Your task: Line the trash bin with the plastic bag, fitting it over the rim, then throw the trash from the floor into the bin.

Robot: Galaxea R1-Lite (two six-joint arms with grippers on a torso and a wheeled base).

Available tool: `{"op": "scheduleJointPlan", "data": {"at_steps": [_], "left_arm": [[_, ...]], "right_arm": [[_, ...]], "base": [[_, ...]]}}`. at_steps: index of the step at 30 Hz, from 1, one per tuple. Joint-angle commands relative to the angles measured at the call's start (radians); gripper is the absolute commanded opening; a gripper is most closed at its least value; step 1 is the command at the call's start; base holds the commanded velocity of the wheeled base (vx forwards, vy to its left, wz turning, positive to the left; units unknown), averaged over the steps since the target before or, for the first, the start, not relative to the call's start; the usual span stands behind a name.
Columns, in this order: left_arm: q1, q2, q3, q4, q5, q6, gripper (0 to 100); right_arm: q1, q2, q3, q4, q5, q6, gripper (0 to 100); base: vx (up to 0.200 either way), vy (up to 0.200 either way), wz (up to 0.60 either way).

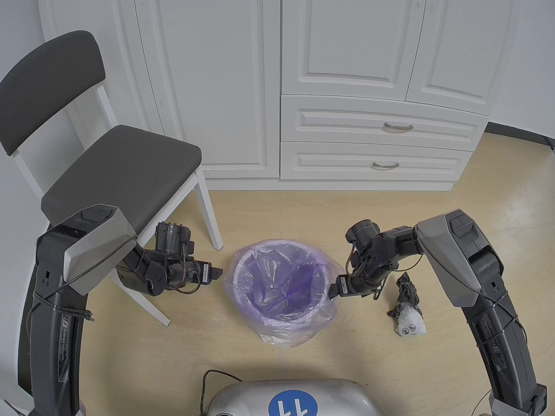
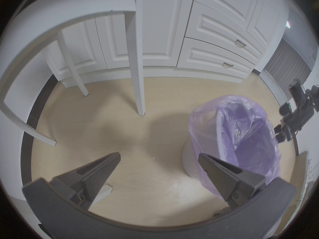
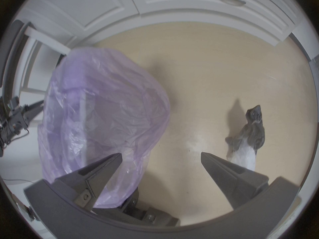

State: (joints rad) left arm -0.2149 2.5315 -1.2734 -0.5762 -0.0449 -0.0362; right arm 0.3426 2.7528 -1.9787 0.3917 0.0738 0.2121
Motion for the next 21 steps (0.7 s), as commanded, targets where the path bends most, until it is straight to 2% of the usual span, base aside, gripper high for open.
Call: {"op": "scheduleJointPlan", "data": {"at_steps": [1, 4, 9, 16, 21], "left_arm": [[-0.017, -0.103, 0.078, -0.005, -0.032, 0.001, 100], [-0.034, -0.148, 0.128, -0.005, -0.056, 0.001, 100], [-0.063, -0.166, 0.178, -0.008, -0.07, 0.004, 100], [-0.084, -0.171, 0.223, -0.099, -0.073, -0.001, 100], [-0.104, -0.184, 0.233, -0.091, -0.07, 0.001, 100]], "right_arm": [[0.035, 0.019, -0.021, 0.099, -0.003, -0.016, 100], [0.056, 0.007, -0.021, 0.141, -0.028, -0.013, 100], [0.087, -0.044, 0.012, 0.141, -0.028, -0.011, 100], [0.148, -0.134, 0.181, 0.111, -0.029, -0.004, 100], [0.156, -0.234, 0.4, -0.028, -0.028, -0.002, 100]], "base": [[0.0, 0.0, 0.0], [0.0, 0.0, 0.0], [0.0, 0.0, 0.0], [0.0, 0.0, 0.0], [0.0, 0.0, 0.0]]}}
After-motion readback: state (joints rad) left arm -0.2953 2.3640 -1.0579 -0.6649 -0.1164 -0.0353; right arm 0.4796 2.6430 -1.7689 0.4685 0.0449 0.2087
